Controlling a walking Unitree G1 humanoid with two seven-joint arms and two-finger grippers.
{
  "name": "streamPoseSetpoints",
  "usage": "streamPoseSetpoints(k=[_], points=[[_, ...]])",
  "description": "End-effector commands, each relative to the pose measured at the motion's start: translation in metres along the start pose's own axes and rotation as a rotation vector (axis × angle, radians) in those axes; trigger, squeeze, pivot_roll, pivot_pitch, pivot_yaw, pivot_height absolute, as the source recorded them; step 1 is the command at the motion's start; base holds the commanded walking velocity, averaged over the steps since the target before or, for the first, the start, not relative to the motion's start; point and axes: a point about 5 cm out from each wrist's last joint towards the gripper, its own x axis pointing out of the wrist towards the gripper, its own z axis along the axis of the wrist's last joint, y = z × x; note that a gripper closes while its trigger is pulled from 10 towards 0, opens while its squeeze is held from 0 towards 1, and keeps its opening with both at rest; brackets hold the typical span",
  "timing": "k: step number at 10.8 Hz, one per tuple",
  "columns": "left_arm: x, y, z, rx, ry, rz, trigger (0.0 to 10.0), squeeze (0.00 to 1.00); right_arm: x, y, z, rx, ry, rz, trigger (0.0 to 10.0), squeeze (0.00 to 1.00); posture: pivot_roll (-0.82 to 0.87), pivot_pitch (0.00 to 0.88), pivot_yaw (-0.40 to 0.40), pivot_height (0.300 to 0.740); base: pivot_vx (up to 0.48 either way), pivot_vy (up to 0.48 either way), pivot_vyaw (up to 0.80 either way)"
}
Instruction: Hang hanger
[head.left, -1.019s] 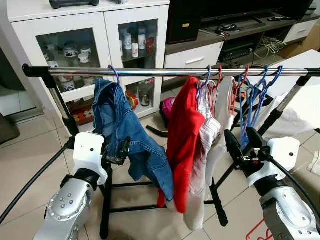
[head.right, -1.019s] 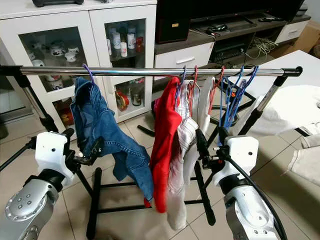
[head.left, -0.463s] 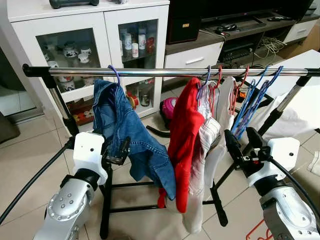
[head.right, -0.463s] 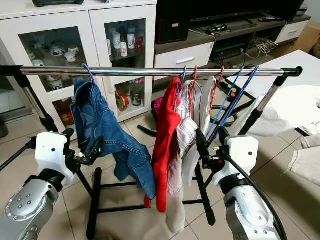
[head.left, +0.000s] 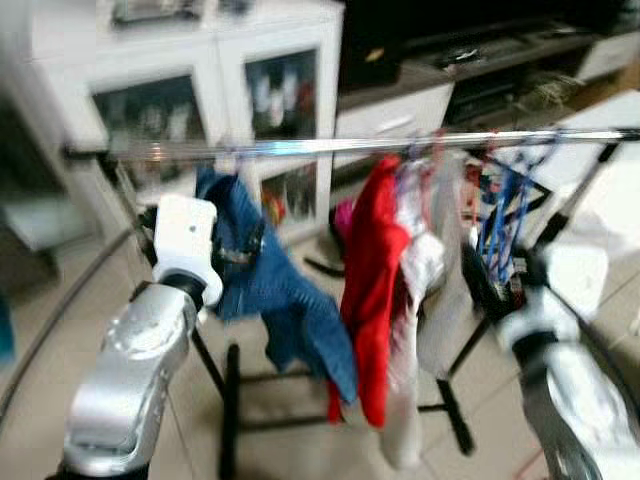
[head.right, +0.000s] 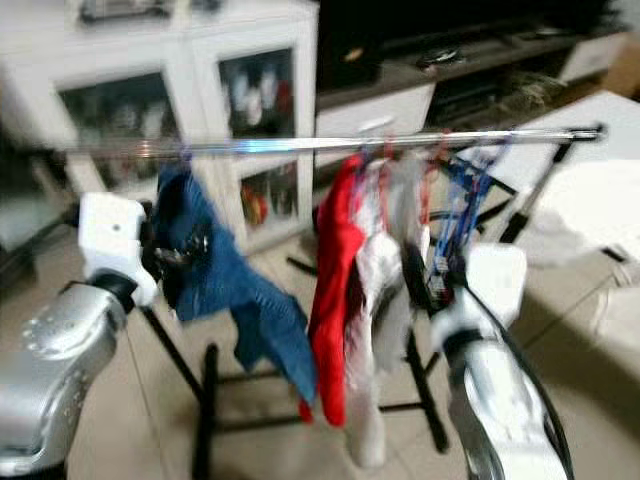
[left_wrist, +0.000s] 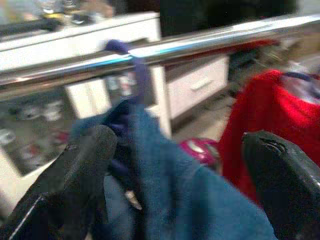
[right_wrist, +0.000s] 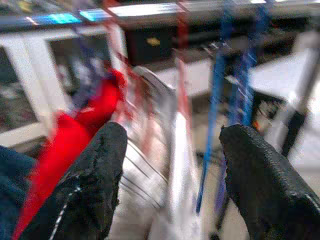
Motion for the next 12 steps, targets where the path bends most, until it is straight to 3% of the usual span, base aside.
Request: streamPoseSetpoints(k=[1,5,7,8,10,11,12], points=[[-0.001,-0.001,-0.010,-0.010,0.054,-0.009,10.0,1.00,0.001,0.000,0.000,0.009,0.007,0.001,10.0,1.00,0.02,0.003,0.042,0.740,0.000,0.000,0.00],[0.000,0.001,-0.009,-0.028,0.081,-0.006,10.0,1.00,0.013,0.002,0.008,0.005,0.026,0.025,10.0,1.00,0.03,0.013,0.019,0.740,0.000,0.000,0.00],[-0.003,0.001,-0.009,-0.011,0.093,-0.061,10.0,1.00,0.053,0.000,0.026,-0.050,0.046,0.073,10.0,1.00,0.04,0.020,0.004,0.740,0.000,0.000,0.00],[-0.001,-0.006,-0.004,0.014,0.077,-0.154,10.0,1.00,0.077,-0.007,0.031,-0.110,0.104,0.118,10.0,1.00,0.04,0.026,0.001,0.740,0.000,0.000,0.00],[0.007,-0.014,0.005,0.065,0.062,-0.310,10.0,1.00,0.114,-0.019,0.041,-0.132,0.218,0.177,10.0,1.00,0.04,0.043,0.003,0.740,0.000,0.000,0.00],[0.008,-0.014,0.007,0.066,0.065,-0.331,10.0,1.00,0.121,-0.021,0.047,-0.152,0.231,0.190,10.0,1.00,0.04,0.046,0.005,0.740,0.000,0.000,0.00],[0.012,-0.016,0.014,0.092,0.075,-0.434,10.0,0.15,0.142,-0.030,0.067,-0.217,0.278,0.246,10.0,0.92,0.03,0.057,0.002,0.740,0.000,0.000,0.00]])
